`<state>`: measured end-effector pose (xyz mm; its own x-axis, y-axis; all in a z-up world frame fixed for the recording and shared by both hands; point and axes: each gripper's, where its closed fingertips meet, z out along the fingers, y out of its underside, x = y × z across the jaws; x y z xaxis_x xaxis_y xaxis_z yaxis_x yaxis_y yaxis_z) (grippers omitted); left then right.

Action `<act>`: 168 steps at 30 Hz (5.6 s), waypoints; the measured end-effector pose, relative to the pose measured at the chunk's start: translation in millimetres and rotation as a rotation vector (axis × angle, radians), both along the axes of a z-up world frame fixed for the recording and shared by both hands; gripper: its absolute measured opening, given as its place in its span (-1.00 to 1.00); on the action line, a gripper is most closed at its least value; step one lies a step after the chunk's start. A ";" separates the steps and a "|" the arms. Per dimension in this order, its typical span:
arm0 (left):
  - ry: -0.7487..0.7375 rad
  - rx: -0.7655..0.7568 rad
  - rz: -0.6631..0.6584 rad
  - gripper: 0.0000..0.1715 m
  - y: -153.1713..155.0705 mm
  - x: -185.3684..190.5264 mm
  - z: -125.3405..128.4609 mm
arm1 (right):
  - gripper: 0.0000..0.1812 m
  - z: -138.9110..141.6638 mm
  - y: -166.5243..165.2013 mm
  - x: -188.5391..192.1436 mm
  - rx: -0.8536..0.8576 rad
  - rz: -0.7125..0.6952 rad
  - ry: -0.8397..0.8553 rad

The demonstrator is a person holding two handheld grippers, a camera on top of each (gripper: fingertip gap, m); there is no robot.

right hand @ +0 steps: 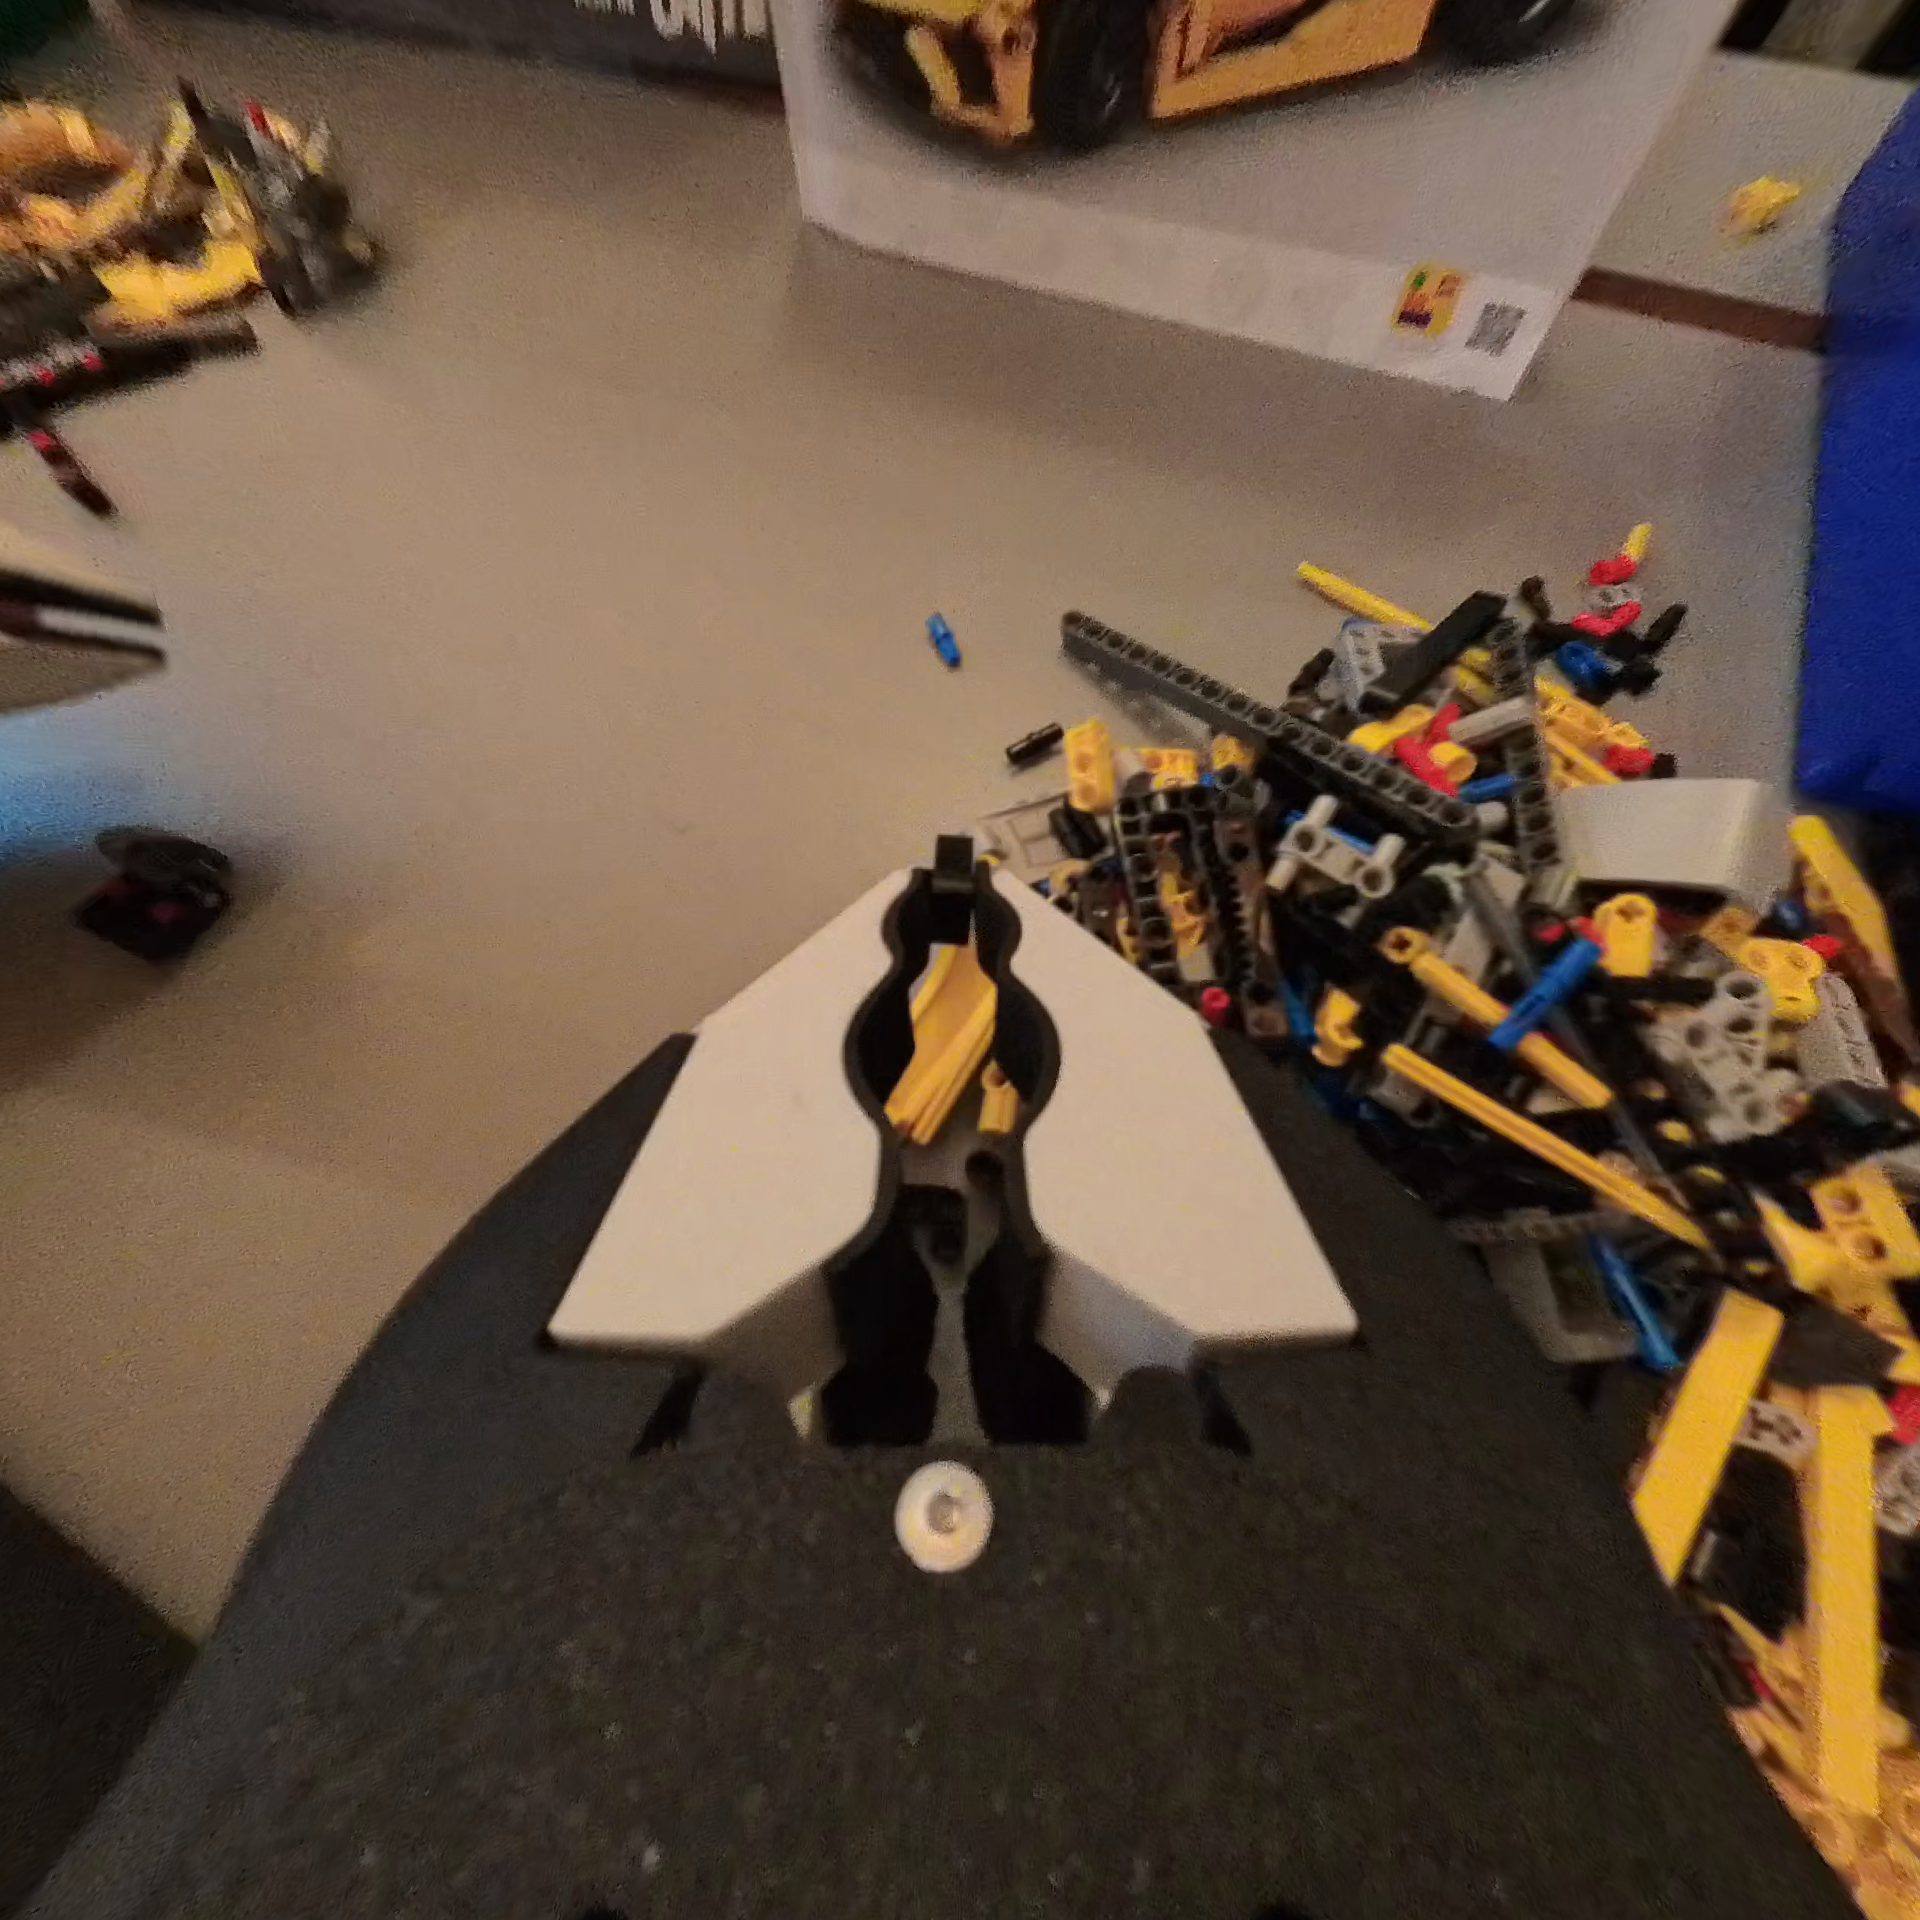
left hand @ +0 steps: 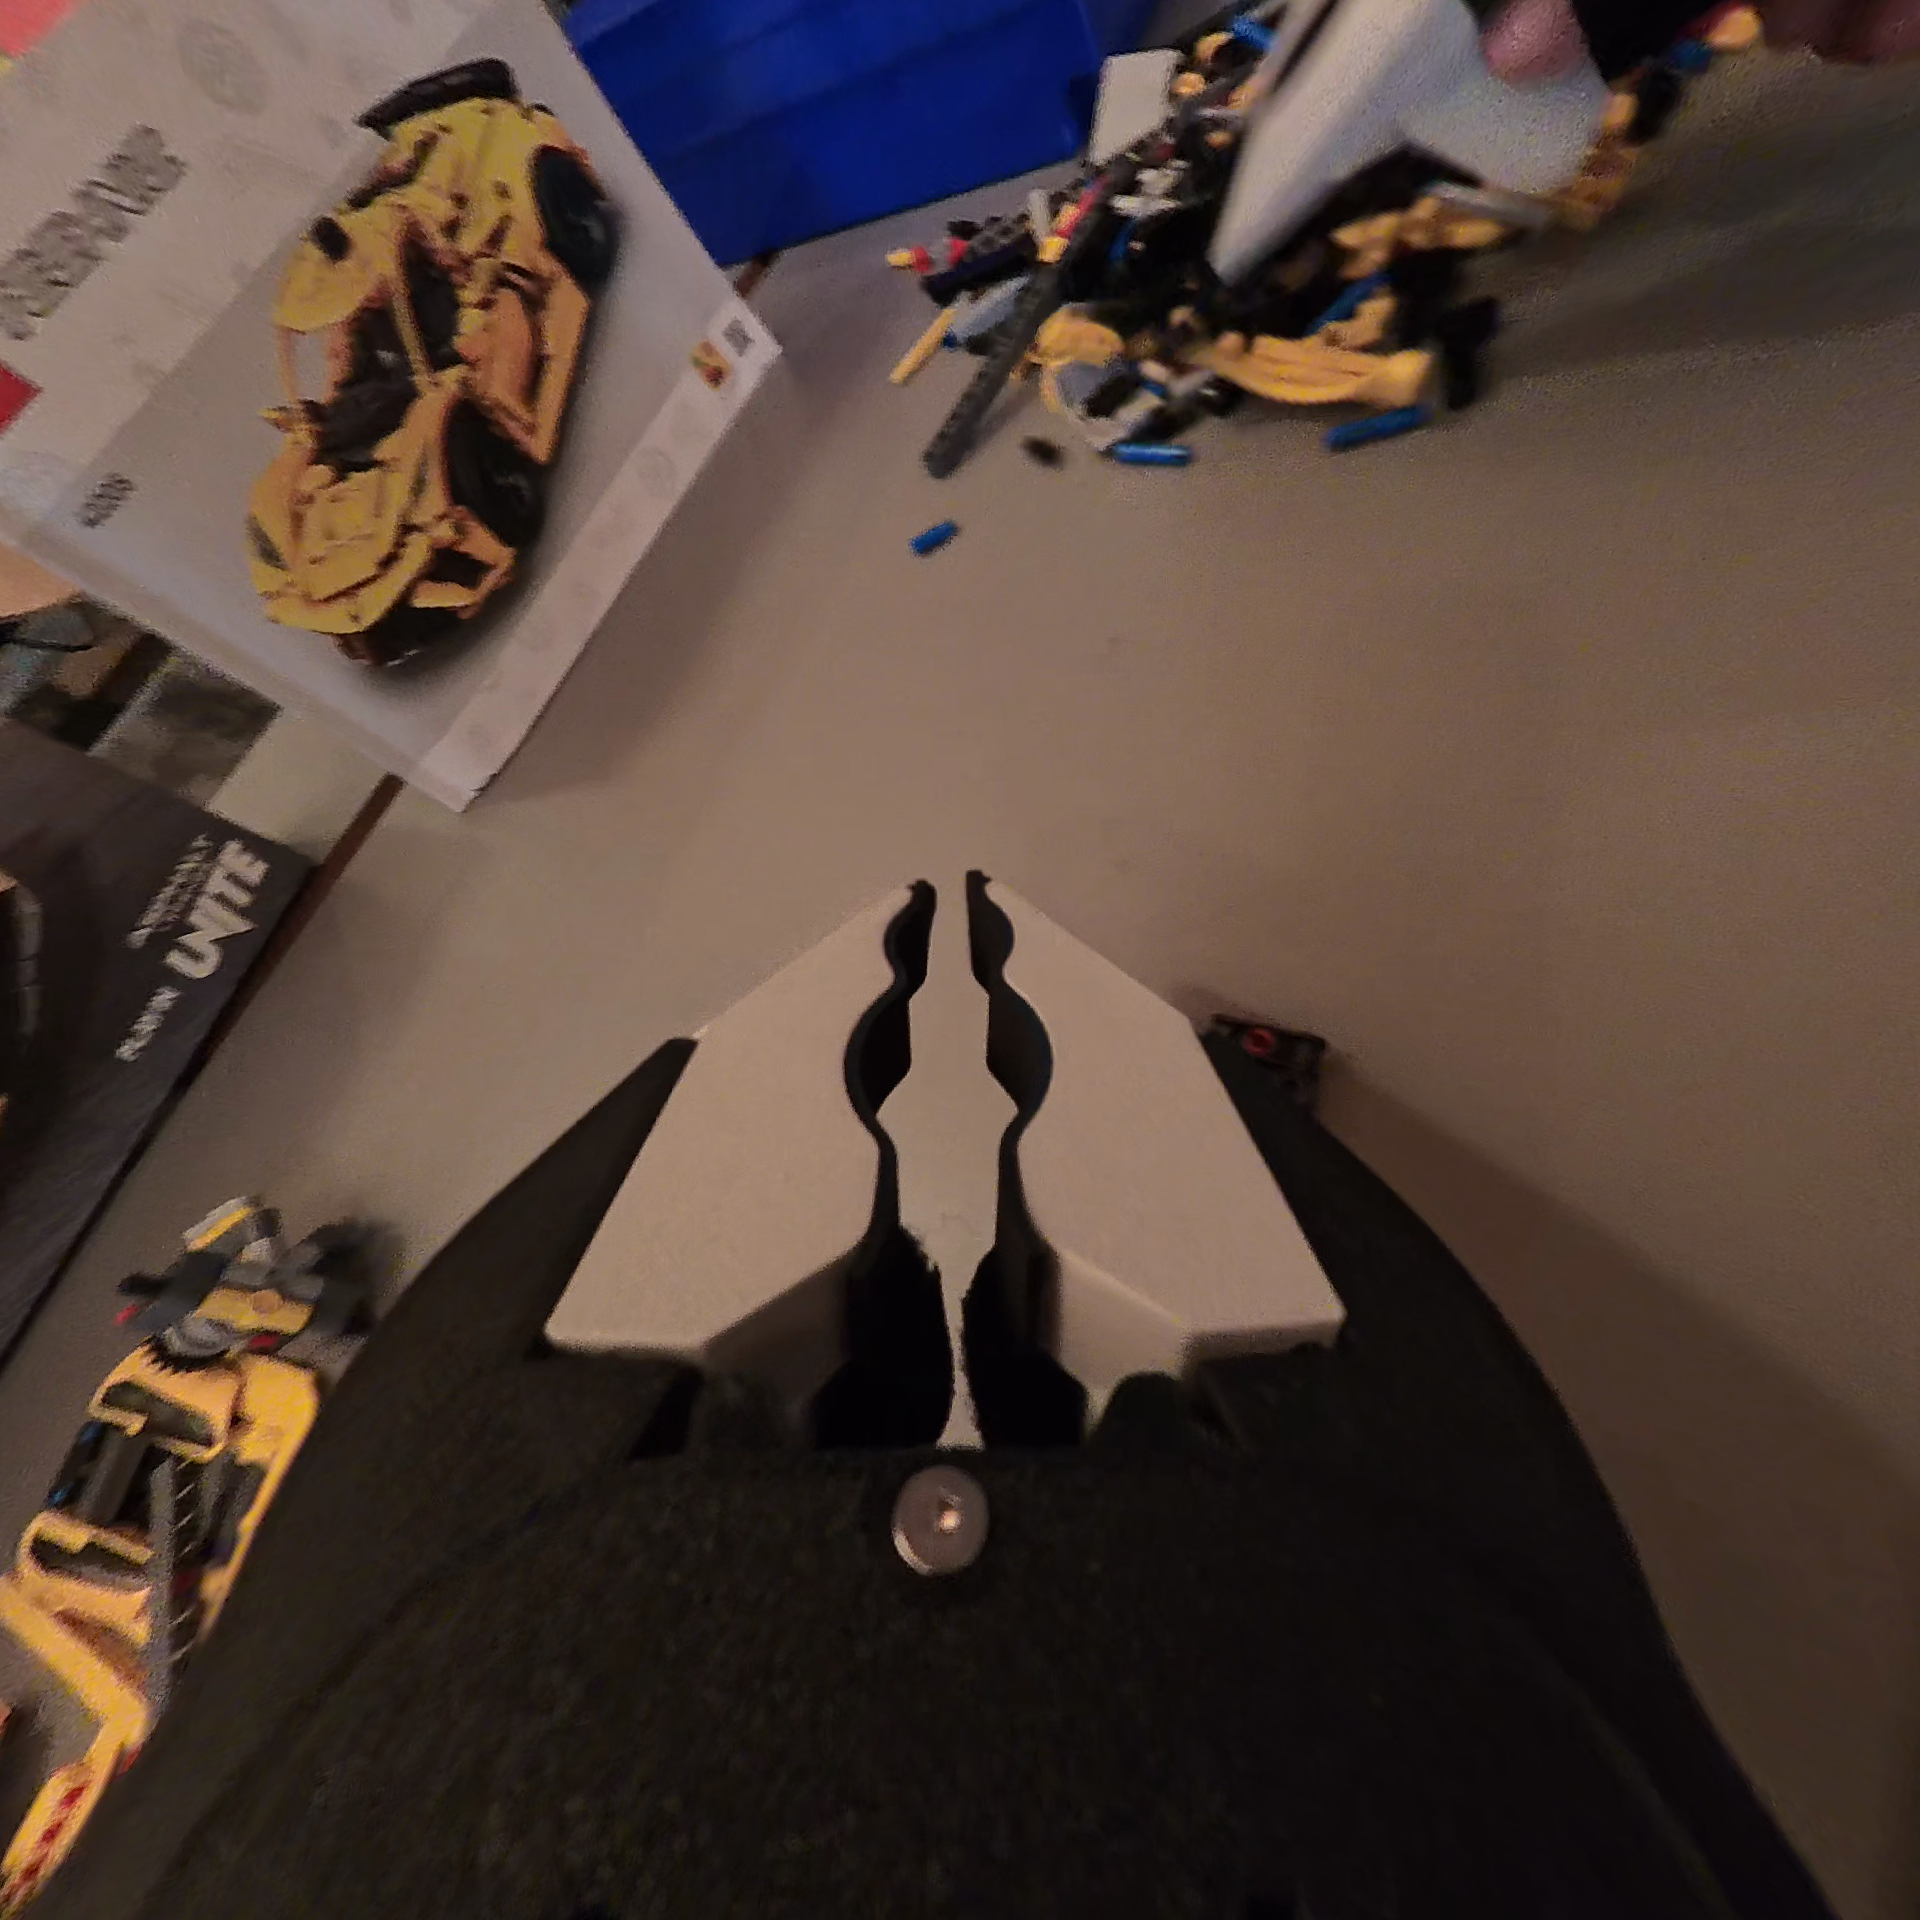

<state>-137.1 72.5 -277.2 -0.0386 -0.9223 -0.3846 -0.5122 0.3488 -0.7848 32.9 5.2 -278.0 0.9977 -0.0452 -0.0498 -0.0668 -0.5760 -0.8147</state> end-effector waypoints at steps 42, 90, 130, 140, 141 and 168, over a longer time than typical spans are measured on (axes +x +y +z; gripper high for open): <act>0.073 -0.335 -0.063 -0.84 19.6 -22.8 -7.8 | -0.97 -0.8 6.6 87.8 -0.222 -0.092 -0.312; -0.176 -1.027 -0.391 -0.89 -31.4 -29.8 63.2 | -0.63 67.9 41.8 -205.7 0.552 0.475 -0.386; -0.137 -1.090 -0.361 -0.90 -14.1 -45.1 50.6 | -0.91 12.6 26.1 -182.7 0.048 0.593 0.684; -0.156 -1.079 -0.412 -0.90 -23.5 -45.5 55.0 | -0.91 -22.0 21.0 -185.2 -0.093 0.606 0.491; -0.160 -1.089 -0.421 -0.90 -24.1 -46.2 56.7 | -0.90 -25.7 21.0 -187.4 -0.109 0.608 0.466; -0.178 -0.945 -0.559 -0.90 -56.5 -47.1 66.2 | -0.93 60.7 11.8 -223.9 0.257 0.814 0.652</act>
